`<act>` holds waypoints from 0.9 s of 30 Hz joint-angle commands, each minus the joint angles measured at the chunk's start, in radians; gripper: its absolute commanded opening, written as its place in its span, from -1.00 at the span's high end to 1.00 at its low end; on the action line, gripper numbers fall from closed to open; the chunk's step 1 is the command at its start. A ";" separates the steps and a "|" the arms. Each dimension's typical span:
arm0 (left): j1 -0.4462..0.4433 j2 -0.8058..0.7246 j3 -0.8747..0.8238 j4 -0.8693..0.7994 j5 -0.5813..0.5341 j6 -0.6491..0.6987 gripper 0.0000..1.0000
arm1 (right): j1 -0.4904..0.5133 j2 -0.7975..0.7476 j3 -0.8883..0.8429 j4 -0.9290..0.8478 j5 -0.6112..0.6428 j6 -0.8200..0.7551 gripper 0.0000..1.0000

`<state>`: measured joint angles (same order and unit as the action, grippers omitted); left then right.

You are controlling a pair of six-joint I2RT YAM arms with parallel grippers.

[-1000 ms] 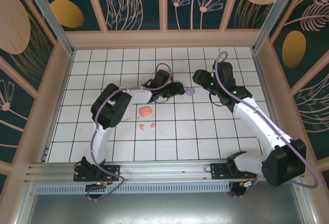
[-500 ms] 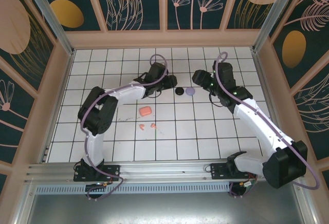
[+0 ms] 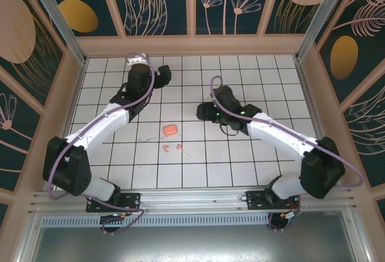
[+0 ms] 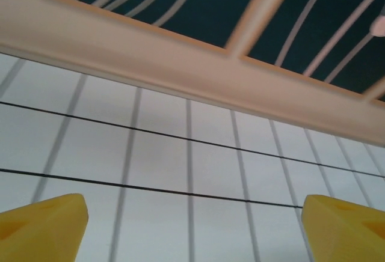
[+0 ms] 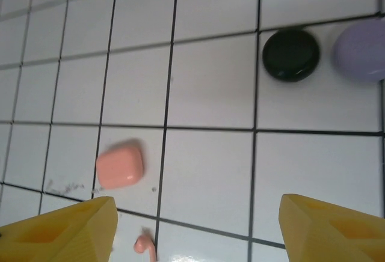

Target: Insert the wireless bluetooth earbuds into the charging case

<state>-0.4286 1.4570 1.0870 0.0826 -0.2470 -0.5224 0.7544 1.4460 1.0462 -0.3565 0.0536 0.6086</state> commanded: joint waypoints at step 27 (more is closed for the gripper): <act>0.310 -0.241 -0.249 0.105 -0.021 -0.169 -0.97 | 0.260 0.776 0.779 -0.436 0.155 -0.067 -0.67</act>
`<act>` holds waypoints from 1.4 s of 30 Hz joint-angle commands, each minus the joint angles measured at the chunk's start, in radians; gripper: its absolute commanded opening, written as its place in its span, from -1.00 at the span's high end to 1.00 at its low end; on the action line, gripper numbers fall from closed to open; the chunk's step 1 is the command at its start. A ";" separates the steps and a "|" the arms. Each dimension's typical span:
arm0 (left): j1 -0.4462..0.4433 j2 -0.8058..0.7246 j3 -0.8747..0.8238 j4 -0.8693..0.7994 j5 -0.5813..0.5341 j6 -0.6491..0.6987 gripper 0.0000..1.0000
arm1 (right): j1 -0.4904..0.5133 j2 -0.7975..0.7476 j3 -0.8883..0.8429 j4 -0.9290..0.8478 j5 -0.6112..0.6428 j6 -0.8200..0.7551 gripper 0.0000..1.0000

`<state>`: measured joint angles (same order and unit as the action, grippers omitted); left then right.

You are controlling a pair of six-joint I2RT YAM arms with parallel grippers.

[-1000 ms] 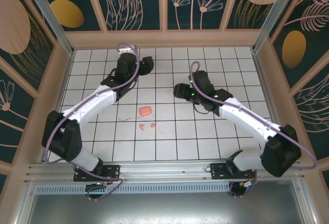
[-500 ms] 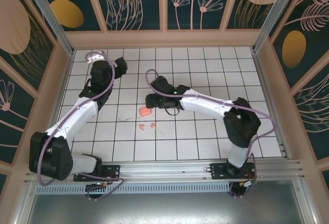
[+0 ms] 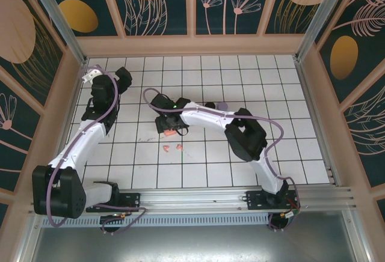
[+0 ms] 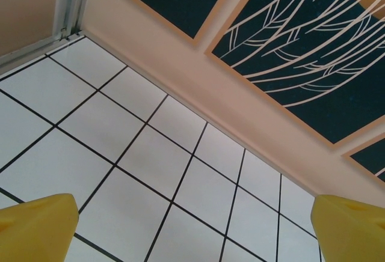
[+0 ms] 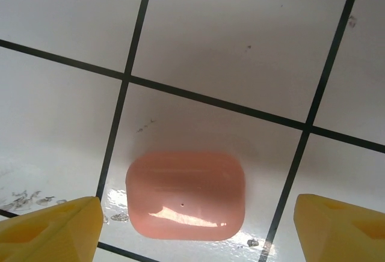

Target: Insert the wireless bluetooth earbuds into the charging case

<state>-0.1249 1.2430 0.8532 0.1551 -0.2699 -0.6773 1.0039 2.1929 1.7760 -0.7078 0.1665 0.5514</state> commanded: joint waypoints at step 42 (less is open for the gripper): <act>0.008 -0.044 -0.057 0.069 0.078 -0.014 -0.97 | -0.010 0.143 0.089 -0.022 -0.042 0.044 -0.46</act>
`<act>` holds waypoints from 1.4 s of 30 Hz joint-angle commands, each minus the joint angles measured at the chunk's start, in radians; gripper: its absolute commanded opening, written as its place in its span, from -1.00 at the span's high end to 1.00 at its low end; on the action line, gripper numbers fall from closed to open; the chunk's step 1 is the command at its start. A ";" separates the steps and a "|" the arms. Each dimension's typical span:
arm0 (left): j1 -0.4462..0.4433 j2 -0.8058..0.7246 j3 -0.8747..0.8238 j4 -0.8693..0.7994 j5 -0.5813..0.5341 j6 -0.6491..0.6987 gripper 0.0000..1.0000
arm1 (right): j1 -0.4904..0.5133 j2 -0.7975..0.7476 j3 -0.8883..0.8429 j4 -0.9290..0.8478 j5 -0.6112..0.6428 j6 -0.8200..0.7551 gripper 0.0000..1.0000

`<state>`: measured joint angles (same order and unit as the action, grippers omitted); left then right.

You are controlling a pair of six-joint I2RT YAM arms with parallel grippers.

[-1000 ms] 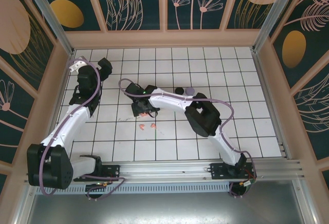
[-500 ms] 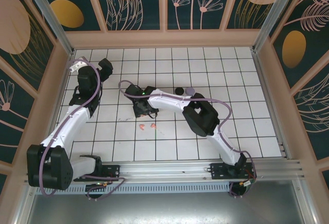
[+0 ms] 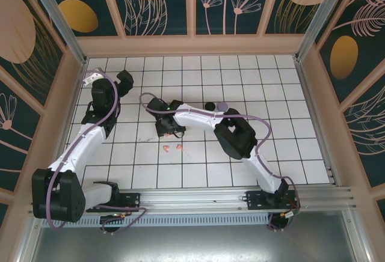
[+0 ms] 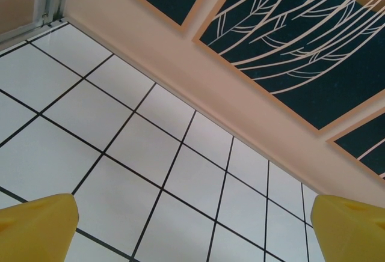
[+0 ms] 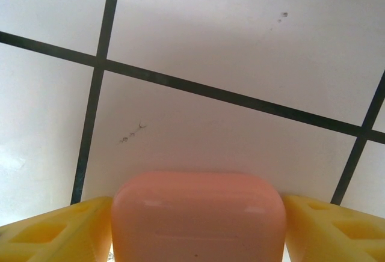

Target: Insert the wireless bluetooth earbuds into the charging case

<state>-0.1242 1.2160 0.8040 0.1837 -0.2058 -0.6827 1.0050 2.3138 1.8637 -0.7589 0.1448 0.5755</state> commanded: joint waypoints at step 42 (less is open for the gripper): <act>-0.188 0.257 -0.314 1.141 0.741 -0.137 -0.94 | -0.345 -0.544 -0.274 0.458 -0.169 0.439 0.18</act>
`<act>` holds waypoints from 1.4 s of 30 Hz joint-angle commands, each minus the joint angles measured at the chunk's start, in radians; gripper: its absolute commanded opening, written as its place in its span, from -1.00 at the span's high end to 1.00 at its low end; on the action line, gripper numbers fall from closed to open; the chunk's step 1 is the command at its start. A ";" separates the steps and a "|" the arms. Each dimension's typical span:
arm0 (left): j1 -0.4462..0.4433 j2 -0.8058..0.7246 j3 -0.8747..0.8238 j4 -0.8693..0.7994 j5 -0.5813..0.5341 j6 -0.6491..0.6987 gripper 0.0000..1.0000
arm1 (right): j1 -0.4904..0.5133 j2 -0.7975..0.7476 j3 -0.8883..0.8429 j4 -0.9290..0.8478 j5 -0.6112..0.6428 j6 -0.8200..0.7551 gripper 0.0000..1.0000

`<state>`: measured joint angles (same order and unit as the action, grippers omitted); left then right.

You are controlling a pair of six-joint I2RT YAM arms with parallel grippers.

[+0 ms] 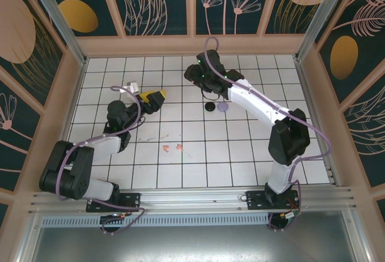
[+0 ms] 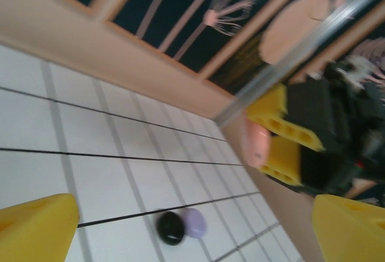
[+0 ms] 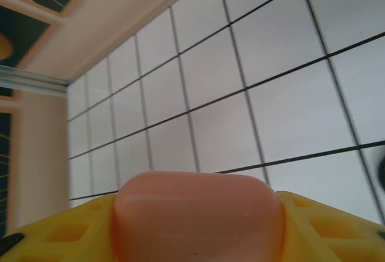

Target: Insert the wireless bluetooth earbuds into the charging case

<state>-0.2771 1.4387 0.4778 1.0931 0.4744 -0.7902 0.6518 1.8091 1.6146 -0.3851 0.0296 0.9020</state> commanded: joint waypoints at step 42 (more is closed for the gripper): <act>-0.132 0.348 0.196 0.418 -0.016 -0.092 0.04 | 0.111 -0.062 -0.073 0.184 -0.088 0.248 0.20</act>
<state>-0.4061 1.7744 0.6472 1.4616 0.4603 -0.8780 0.7540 1.7977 1.5558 -0.2405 -0.0452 1.1362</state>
